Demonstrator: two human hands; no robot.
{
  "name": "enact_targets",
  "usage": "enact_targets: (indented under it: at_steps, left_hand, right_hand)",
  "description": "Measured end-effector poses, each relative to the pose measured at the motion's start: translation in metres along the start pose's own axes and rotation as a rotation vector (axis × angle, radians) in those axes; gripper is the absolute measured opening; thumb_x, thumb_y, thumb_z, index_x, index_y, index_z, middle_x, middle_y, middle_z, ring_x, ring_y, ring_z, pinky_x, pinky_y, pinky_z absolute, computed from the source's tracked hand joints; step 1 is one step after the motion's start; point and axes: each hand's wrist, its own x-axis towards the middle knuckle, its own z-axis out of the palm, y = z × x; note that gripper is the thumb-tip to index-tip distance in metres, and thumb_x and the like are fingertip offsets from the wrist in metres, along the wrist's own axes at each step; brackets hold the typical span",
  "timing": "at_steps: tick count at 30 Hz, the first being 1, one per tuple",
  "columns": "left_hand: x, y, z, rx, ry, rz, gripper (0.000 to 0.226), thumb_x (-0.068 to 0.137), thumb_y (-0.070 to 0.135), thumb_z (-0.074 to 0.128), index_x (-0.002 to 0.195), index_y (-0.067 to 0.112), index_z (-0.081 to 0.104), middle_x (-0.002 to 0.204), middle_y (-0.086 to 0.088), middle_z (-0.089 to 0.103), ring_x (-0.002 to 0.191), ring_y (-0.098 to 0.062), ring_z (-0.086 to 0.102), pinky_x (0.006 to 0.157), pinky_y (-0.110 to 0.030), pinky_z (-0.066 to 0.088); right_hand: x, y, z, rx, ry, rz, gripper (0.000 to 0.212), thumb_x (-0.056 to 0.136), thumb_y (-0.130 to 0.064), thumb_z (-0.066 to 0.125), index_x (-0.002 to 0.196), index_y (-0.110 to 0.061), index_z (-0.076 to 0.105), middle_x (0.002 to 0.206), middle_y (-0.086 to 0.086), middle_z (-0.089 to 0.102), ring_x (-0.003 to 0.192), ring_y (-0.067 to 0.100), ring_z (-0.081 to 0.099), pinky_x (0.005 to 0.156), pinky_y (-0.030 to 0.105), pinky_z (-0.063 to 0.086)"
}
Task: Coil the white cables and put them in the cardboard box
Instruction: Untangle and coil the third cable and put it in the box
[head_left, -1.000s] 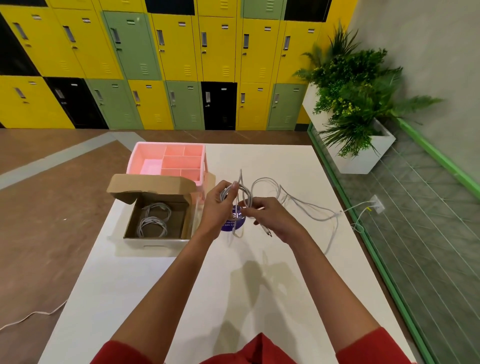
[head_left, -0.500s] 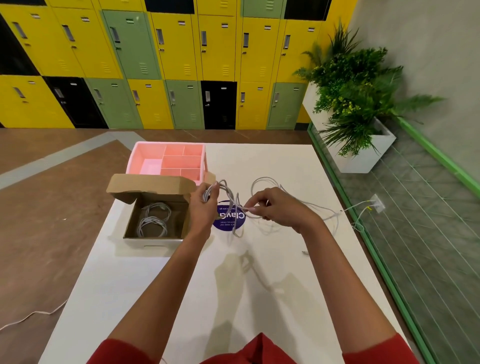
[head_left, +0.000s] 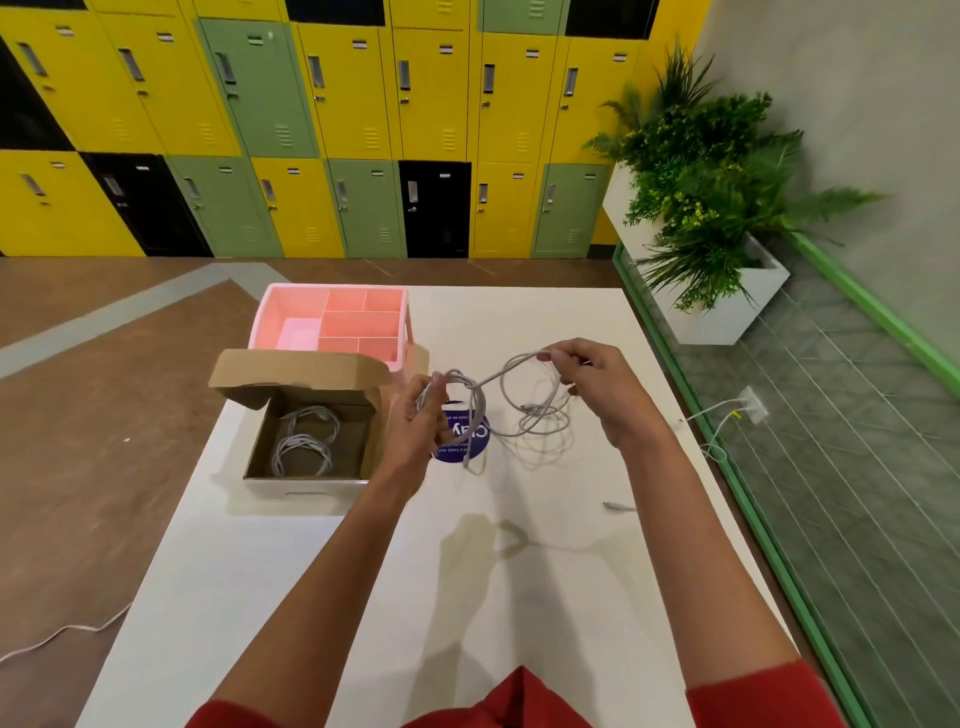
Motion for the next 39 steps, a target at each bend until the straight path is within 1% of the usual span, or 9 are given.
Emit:
enact_targets:
  at_steps: [10,15,17,19,21,25,28,35,39]
  left_hand:
    - [-0.007,0.0,0.002,-0.08,-0.317,-0.144,0.023,0.1,0.02,0.041,0.086,0.007,0.054,0.068,-0.002,0.041,0.052,-0.006,0.039,0.055,-0.016,0.04]
    - [-0.009,0.005,0.002,-0.055,-0.37,-0.15,0.027,0.101,0.013,0.037,0.125,0.016,0.049,0.066,0.004,0.044,0.055,-0.008,0.032,0.059,-0.019,0.034]
    - [-0.009,0.008,0.002,0.03,-0.386,-0.116,0.03,0.102,0.017,0.038,0.127,0.024,0.051,0.065,0.007,0.043,0.056,-0.008,0.031,0.059,-0.02,0.031]
    - [-0.01,0.012,0.005,0.122,-0.364,-0.074,0.028,0.102,0.019,0.041,0.122,0.029,0.057,0.067,0.006,0.042,0.059,-0.011,0.034,0.057,-0.024,0.029]
    - [-0.013,0.017,0.009,0.205,-0.331,-0.007,0.024,0.099,0.026,0.048,0.118,0.03,0.061,0.079,-0.001,0.051,0.069,-0.022,0.046,0.056,-0.03,0.041]
    - [-0.013,0.02,0.016,0.331,-0.221,0.165,0.014,0.094,0.025,0.058,0.106,0.029,0.065,0.095,0.013,0.068,0.096,-0.021,0.065,0.075,-0.042,0.057]
    - [-0.01,0.02,0.02,0.393,-0.155,0.243,0.011,0.094,0.019,0.058,0.098,0.029,0.063,0.09,0.019,0.068,0.09,-0.009,0.065,0.078,-0.039,0.056]
    - [-0.012,0.02,0.02,0.401,-0.064,0.285,0.01,0.097,0.021,0.053,0.101,0.017,0.061,0.091,0.014,0.065,0.089,-0.02,0.066,0.068,-0.034,0.056]
    - [-0.016,0.027,0.022,0.269,-0.089,0.214,0.011,0.098,0.023,0.05,0.102,0.017,0.058,0.089,0.016,0.062,0.092,-0.021,0.062,0.07,-0.05,0.058]
  right_hand:
    - [0.009,0.005,-0.004,0.212,0.075,0.067,0.017,0.1,-0.012,0.048,0.094,-0.011,0.064,0.091,-0.007,0.06,0.08,0.009,0.049,0.073,0.024,0.049]
    - [0.009,0.01,-0.002,0.276,0.082,0.08,0.019,0.1,-0.012,0.048,0.089,-0.013,0.064,0.089,-0.005,0.06,0.077,0.01,0.053,0.075,0.026,0.049]
    - [0.009,0.011,-0.002,0.288,0.092,0.079,0.018,0.1,-0.012,0.047,0.094,-0.01,0.064,0.088,-0.004,0.059,0.076,0.01,0.053,0.074,0.026,0.049]
    - [0.01,0.012,-0.003,0.301,0.101,0.086,0.018,0.1,-0.012,0.047,0.095,-0.009,0.064,0.087,-0.004,0.058,0.076,0.01,0.053,0.073,0.026,0.049]
    - [0.011,0.014,-0.003,0.324,0.107,0.09,0.021,0.1,-0.012,0.047,0.09,-0.012,0.064,0.086,-0.003,0.057,0.075,0.01,0.053,0.071,0.024,0.05]
    - [0.011,0.015,-0.003,0.361,0.125,0.086,0.023,0.1,-0.012,0.047,0.086,-0.012,0.065,0.081,-0.001,0.053,0.071,0.009,0.052,0.064,0.02,0.05]
    - [0.011,0.016,-0.005,0.376,0.135,0.086,0.021,0.1,-0.012,0.048,0.087,-0.011,0.065,0.081,-0.001,0.053,0.071,0.009,0.052,0.064,0.021,0.05]
    - [0.011,0.026,-0.008,0.395,0.161,0.104,0.016,0.098,-0.011,0.051,0.095,-0.006,0.066,0.081,0.0,0.055,0.073,0.009,0.051,0.069,0.023,0.049]
    - [0.008,0.044,0.0,0.279,0.234,0.053,0.014,0.093,-0.007,0.058,0.1,-0.003,0.07,0.081,-0.001,0.065,0.067,-0.001,0.057,0.053,0.007,0.042]
